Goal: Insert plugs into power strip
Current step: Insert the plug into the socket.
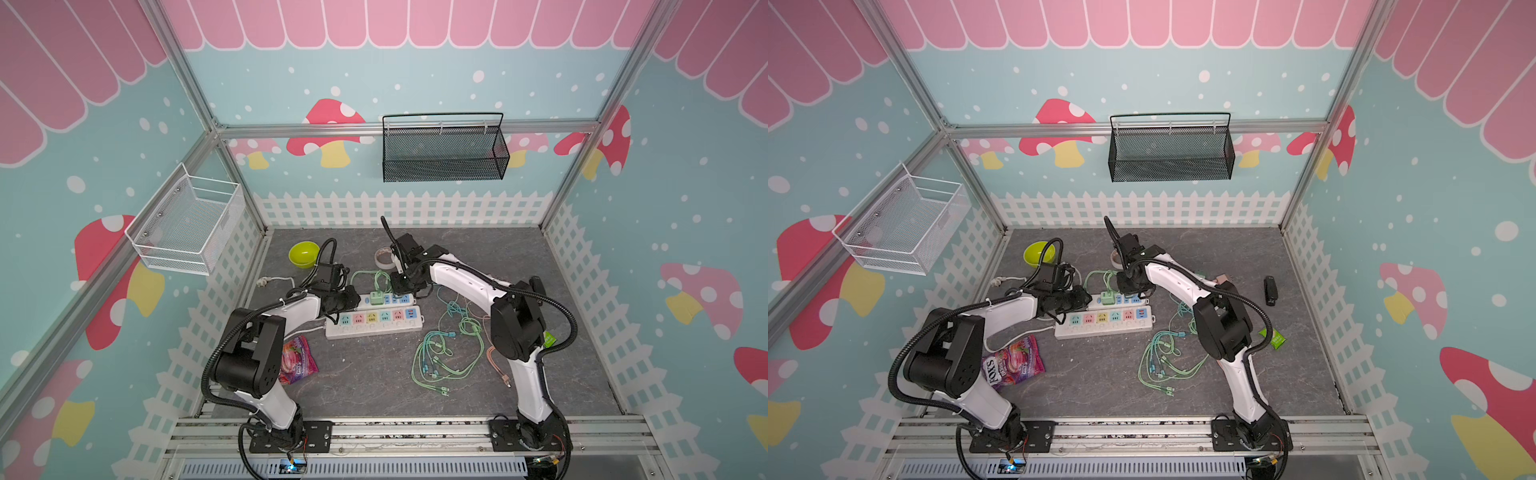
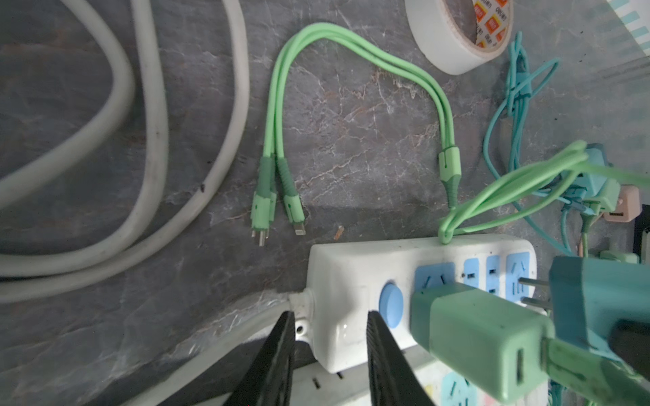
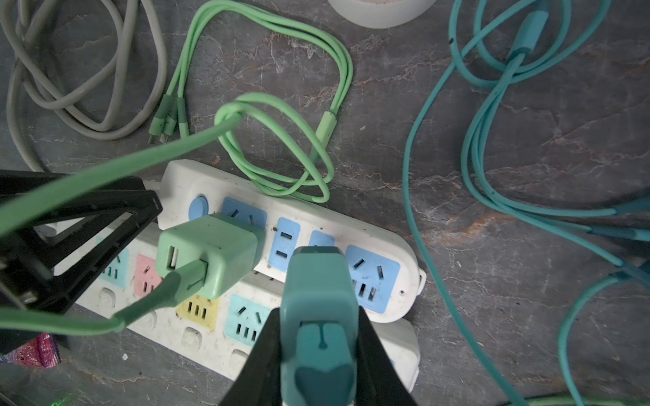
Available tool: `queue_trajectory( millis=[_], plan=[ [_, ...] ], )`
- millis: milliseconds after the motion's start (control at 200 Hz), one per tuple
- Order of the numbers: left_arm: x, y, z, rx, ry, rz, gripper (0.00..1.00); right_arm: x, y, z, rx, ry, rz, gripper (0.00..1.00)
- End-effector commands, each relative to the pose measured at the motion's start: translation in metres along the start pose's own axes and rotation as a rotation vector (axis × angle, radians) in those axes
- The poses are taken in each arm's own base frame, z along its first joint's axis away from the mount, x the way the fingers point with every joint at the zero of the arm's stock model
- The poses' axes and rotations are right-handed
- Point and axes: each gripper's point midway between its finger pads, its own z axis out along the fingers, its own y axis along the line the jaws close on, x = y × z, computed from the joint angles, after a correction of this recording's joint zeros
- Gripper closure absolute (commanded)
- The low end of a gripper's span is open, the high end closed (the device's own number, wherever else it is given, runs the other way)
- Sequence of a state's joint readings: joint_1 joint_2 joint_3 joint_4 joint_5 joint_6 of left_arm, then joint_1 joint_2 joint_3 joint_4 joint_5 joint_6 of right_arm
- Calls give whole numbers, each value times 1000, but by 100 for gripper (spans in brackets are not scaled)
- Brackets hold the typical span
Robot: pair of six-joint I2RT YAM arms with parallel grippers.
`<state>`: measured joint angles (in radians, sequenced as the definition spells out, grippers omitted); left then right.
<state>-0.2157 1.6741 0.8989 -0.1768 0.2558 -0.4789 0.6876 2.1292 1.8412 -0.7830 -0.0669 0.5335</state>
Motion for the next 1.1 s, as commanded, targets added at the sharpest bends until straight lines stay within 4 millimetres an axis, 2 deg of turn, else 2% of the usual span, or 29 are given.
queue_trajectory(
  millis=[0,225,615,1096],
  plan=[
    [-10,-6,2,27,-18,-10,66,10,-1,15,24,26,22,100],
    [-6,-5,4,31,-6,-13,67,11,1,22,32,24,22,100],
    [7,-3,3,47,19,-15,68,18,-8,33,97,32,31,100],
    [20,0,13,66,60,-19,70,25,-9,49,145,46,35,100]
  ],
)
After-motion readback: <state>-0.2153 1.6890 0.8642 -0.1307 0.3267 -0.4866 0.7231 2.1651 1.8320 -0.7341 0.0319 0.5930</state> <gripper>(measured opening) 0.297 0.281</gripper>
